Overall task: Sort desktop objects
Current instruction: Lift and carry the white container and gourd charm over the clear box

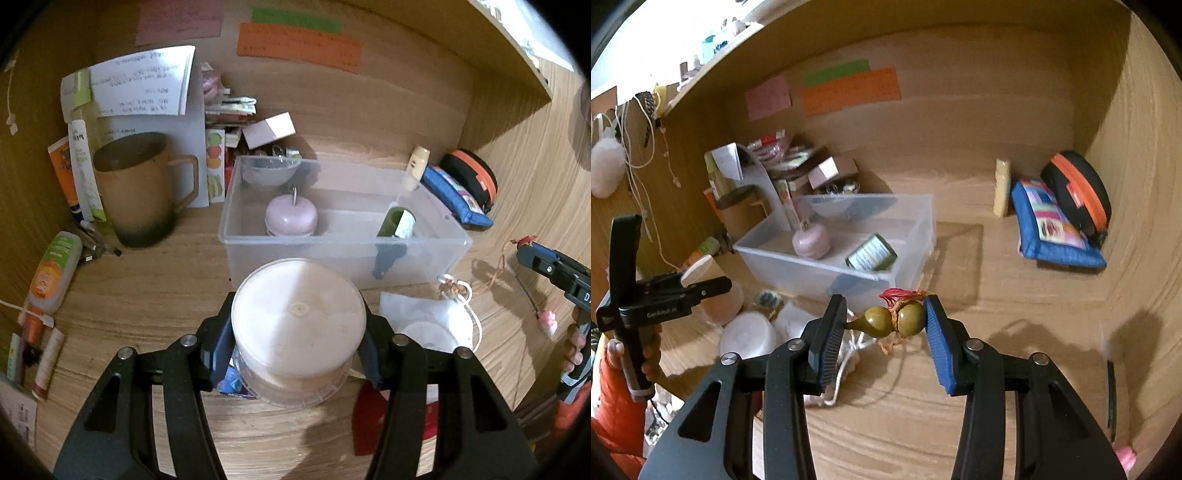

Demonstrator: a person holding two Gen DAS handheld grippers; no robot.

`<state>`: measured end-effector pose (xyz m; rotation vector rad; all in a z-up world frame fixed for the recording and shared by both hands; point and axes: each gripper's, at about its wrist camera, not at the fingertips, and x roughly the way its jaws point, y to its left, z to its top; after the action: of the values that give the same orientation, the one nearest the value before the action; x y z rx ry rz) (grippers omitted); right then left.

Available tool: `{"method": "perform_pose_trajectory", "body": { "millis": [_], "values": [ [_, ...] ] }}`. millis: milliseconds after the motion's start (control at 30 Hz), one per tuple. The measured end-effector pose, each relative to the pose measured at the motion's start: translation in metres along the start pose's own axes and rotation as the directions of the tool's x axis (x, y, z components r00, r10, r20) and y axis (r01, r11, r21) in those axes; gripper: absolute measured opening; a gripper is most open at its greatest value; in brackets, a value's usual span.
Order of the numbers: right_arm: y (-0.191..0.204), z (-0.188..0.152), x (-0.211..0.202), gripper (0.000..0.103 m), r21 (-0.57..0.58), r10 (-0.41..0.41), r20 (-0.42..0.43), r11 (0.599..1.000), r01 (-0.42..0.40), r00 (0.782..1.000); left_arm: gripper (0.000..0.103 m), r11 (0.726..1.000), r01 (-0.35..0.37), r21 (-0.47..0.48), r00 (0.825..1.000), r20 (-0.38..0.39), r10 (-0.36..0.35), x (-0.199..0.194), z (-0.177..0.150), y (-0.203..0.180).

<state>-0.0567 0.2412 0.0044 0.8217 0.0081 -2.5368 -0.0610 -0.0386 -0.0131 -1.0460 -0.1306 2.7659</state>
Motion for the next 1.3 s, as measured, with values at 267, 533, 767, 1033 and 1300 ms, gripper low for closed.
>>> {"method": "perform_pose_trajectory", "body": {
  "millis": [267,533,767,1033,1300],
  "values": [
    [0.006,0.023,0.001,0.04,-0.021,0.022,0.04,1.0,-0.021,0.999,0.057,1.0,0.001,-0.004,1.0,0.027,-0.001,-0.013,0.019,0.008],
    [0.011,0.043,0.006,0.04,-0.018,0.051,0.077,0.999,-0.05,0.996,0.057,1.0,-0.002,-0.004,0.999,0.039,0.003,-0.022,0.039,0.017],
    [0.012,0.059,0.019,0.04,-0.015,0.072,0.083,0.997,-0.071,0.994,0.057,1.0,-0.01,-0.001,0.998,0.059,0.01,-0.025,0.056,0.019],
    [0.017,0.075,0.041,0.04,-0.036,0.079,0.066,0.996,-0.076,0.995,0.057,1.0,0.006,0.007,0.998,0.057,-0.006,-0.011,0.076,0.016],
    [0.019,0.085,0.071,0.04,-0.043,0.083,0.027,0.996,-0.082,0.996,0.057,0.999,0.028,0.032,0.999,0.042,-0.029,0.011,0.09,0.008]
  ]
}}
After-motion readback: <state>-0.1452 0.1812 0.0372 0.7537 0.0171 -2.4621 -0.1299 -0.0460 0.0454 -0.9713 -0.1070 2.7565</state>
